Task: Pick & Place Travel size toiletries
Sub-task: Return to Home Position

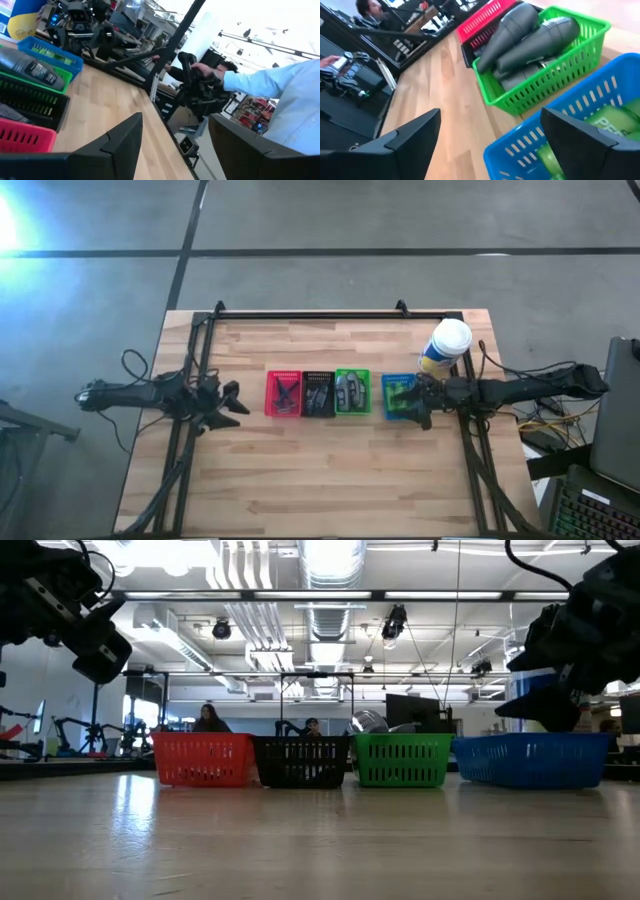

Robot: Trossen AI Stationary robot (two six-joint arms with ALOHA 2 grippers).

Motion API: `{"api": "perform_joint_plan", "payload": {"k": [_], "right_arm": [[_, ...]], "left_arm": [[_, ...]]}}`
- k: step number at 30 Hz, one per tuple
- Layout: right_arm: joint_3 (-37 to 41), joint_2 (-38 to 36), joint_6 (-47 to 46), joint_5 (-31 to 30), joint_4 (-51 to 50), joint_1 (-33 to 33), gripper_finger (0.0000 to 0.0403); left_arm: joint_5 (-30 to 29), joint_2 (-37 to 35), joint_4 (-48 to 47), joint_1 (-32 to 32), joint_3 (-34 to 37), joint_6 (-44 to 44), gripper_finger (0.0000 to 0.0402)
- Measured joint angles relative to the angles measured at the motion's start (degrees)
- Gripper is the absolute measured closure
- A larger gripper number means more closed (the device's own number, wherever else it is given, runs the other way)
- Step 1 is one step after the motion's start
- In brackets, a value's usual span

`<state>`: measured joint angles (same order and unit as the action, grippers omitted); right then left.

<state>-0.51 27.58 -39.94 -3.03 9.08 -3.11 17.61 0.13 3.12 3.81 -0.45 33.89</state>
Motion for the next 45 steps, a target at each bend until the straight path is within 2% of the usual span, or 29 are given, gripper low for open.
{"api": "perform_joint_plan", "payload": {"k": [6,17,22,32,34,36,38,41,45], "right_arm": [[0.0,-7.5,0.0,0.0,-0.1,0.0,0.0075],[0.0,-21.7,0.0,0.0,0.0,0.0,0.0044],[0.0,-27.0,0.0,0.0,0.0,0.0,0.0045],[0.0,-27.6,0.5,0.0,0.9,0.0,0.0075],[0.0,-27.6,9.9,0.0,-0.8,-0.2,0.0078],[0.0,-27.6,26.5,-1.6,-3.8,-1.6,0.0080],[0.0,-27.6,38.9,-4.4,-5.4,-3.5,0.0083],[0.0,-27.6,45.6,-4.9,-6.9,-6.3,0.0082],[0.0,-27.6,45.8,-4.0,-7.5,-7.2,0.0072]], "left_arm": [[0.0,-0.1,0.0,0.0,0.0,0.0,0.0170],[0.0,-0.1,0.0,0.0,0.0,-0.1,0.0170],[-2.2,0.0,0.1,0.0,0.0,-5.2,0.0170],[-2.3,0.2,0.3,0.0,-0.1,-5.3,0.0170],[-2.4,0.2,0.3,0.0,-0.1,-5.3,0.0170],[-2.4,0.2,0.4,0.0,-0.1,-5.3,0.0170],[-2.5,0.2,0.4,0.0,-0.1,-5.3,0.0170],[-2.6,0.2,0.5,0.0,-0.1,-5.3,0.0170],[-2.5,0.2,0.5,0.0,-0.1,-5.2,0.0170]]}}
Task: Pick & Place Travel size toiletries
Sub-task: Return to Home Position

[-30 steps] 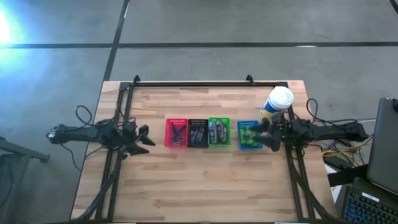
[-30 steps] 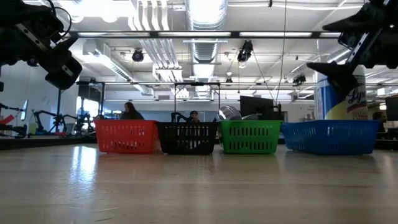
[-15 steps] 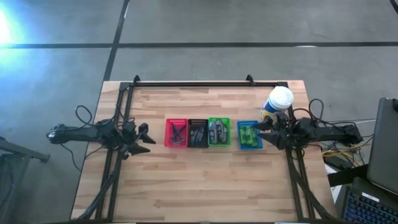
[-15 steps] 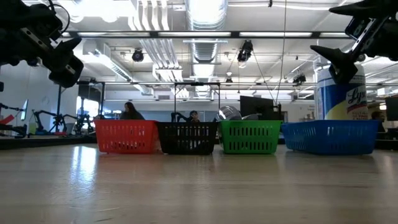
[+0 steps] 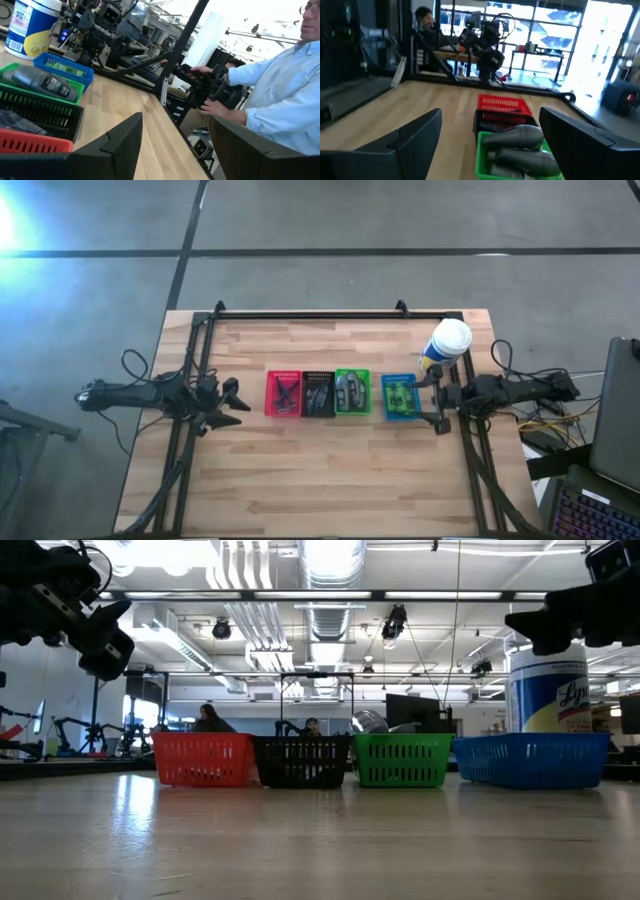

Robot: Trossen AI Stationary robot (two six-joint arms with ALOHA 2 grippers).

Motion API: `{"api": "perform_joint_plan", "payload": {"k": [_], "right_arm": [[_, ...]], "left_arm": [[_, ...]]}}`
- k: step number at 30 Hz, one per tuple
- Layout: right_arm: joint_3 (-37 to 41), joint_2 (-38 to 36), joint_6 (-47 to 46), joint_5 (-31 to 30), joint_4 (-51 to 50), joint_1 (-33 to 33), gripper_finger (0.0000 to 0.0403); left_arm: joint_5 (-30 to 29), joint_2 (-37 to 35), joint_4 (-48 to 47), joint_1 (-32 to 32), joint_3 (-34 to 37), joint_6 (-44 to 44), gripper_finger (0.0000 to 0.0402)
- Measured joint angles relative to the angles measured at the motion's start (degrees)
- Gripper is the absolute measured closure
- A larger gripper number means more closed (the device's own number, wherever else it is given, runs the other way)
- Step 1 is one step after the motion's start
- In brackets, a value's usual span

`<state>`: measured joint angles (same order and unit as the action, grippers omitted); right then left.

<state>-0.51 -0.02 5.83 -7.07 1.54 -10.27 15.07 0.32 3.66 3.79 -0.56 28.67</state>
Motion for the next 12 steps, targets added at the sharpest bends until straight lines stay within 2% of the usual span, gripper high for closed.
{"api": "perform_joint_plan", "payload": {"k": [12], "right_arm": [[0.0,0.0,-15.5,-0.1,0.3,0.7,0.0041]], "left_arm": [[0.0,0.0,0.2,0.0,0.0,0.0,0.0170]]}}
